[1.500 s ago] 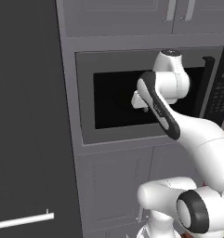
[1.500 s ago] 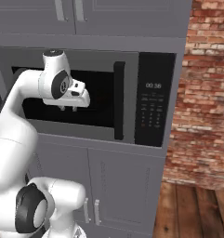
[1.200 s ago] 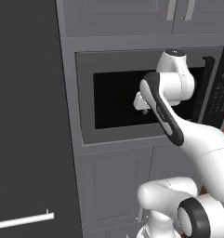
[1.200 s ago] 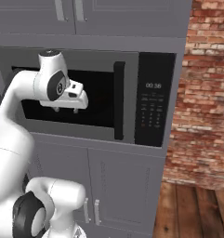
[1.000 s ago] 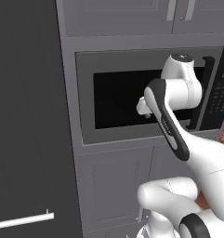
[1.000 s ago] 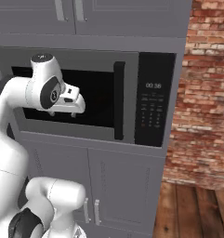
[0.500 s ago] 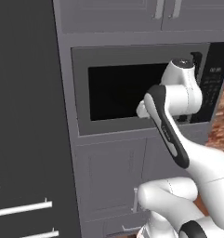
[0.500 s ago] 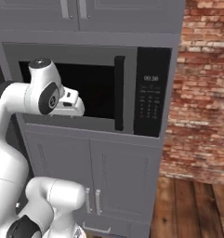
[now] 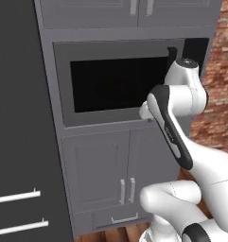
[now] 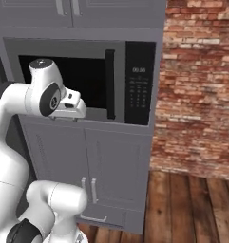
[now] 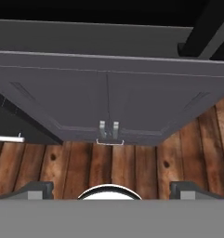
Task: The microwave is finished heating the fish and avocado. Take the bowl containing the food and place it on the dining counter.
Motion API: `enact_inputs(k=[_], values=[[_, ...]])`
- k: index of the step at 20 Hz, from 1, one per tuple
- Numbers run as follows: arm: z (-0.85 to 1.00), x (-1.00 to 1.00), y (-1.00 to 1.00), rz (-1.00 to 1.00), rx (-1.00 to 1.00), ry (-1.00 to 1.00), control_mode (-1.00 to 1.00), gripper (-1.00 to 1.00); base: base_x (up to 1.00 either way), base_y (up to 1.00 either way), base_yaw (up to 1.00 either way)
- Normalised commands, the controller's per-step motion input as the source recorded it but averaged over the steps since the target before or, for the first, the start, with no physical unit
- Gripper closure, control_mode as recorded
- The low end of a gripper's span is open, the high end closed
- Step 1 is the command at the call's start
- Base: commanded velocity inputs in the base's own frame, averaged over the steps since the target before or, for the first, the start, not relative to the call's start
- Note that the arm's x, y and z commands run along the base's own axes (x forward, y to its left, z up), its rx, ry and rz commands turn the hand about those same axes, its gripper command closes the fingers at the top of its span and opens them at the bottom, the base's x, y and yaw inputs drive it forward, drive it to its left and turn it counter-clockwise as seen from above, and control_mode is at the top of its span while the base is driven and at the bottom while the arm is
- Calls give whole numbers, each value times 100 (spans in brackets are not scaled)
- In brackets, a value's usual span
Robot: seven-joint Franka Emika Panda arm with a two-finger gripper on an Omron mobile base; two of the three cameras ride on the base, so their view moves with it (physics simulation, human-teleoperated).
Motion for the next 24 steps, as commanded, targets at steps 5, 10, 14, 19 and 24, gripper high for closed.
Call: enact_inputs(k=[5, 10, 14, 19, 24], values=[[0, 0, 0, 0, 0, 0, 100, -100, -43, -31, 0], [0, 0, 0, 0, 0, 0, 100, -100, -37, -44, 0], [0, 0, 0, 0, 0, 0, 100, -100, -16, -51, 0], [0, 0, -7, 0, 0, 0, -100, -100, 0, -29, 0], [0, 0, 0, 0, 0, 0, -100, -100, 0, 0, 0]])
